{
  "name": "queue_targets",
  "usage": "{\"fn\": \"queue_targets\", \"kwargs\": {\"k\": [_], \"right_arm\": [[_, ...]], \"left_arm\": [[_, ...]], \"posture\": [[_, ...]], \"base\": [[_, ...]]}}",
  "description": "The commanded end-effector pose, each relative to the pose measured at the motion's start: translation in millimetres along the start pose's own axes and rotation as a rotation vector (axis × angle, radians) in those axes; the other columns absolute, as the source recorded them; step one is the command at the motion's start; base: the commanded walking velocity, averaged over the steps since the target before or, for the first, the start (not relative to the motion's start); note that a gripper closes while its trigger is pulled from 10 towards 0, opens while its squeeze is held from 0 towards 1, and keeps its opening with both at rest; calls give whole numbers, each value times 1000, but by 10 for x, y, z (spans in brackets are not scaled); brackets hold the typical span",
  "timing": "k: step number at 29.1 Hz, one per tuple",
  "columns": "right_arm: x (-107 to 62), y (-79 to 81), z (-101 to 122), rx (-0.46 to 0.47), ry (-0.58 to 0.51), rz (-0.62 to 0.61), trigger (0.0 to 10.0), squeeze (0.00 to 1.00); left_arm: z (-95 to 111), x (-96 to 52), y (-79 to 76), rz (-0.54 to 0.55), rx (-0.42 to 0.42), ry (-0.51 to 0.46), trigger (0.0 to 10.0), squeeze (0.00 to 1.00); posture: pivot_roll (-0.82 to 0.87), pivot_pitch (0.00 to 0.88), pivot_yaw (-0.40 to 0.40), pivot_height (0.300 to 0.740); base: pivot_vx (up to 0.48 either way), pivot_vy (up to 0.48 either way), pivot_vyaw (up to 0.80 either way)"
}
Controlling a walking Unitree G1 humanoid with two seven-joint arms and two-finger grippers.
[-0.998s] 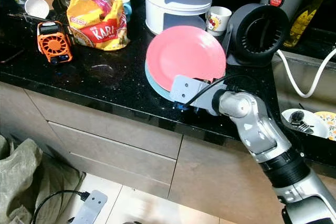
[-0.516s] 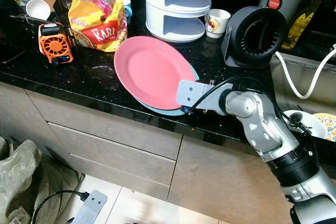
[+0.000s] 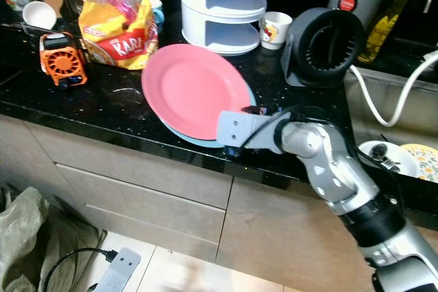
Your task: Kitchen organization
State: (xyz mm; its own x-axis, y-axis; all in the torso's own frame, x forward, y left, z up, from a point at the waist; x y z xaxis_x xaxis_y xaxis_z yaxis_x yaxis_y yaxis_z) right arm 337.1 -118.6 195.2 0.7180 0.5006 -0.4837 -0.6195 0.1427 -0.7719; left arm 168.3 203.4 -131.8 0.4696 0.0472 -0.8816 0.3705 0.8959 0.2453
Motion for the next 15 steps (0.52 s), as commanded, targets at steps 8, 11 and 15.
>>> {"fn": "queue_targets", "kwargs": {"k": [8, 11, 15], "right_arm": [[57, 468, -37, 72, -5, 233, 10000, 0], [139, 513, 61, 66, -29, 232, 10000, 0], [195, 519, 84, 70, -27, 216, 10000, 0]], "left_arm": [[-11, 1, -70, -18, 6, 7, 10000, 0], [-7, 2, -73, -17, 4, 6, 10000, 0], [-8, 2, -74, -16, 3, 7, 10000, 0]], "posture": [[71, 63, -70, 740], [79, 57, -77, 740], [79, 57, -77, 740]], "base": [[0, 0, 0], [0, 0, 0], [0, 0, 0]]}}
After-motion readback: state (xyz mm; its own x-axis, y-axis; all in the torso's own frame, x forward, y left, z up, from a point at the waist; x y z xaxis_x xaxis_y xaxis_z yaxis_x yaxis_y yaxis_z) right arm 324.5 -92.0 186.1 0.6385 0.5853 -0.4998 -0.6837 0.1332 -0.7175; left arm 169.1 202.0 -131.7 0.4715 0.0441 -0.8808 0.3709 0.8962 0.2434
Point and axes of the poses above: a point about 5 cm out from each wrist's last joint towards the gripper, its own x axis pointing out of the wrist towards the gripper, its own z axis along the axis of the wrist's last joint, y = z × x, the point moved 4 cm from there along x, pointing out of the wrist towards the gripper, and after that the axes turned 2 degrees about x, right-handed, at the moved point
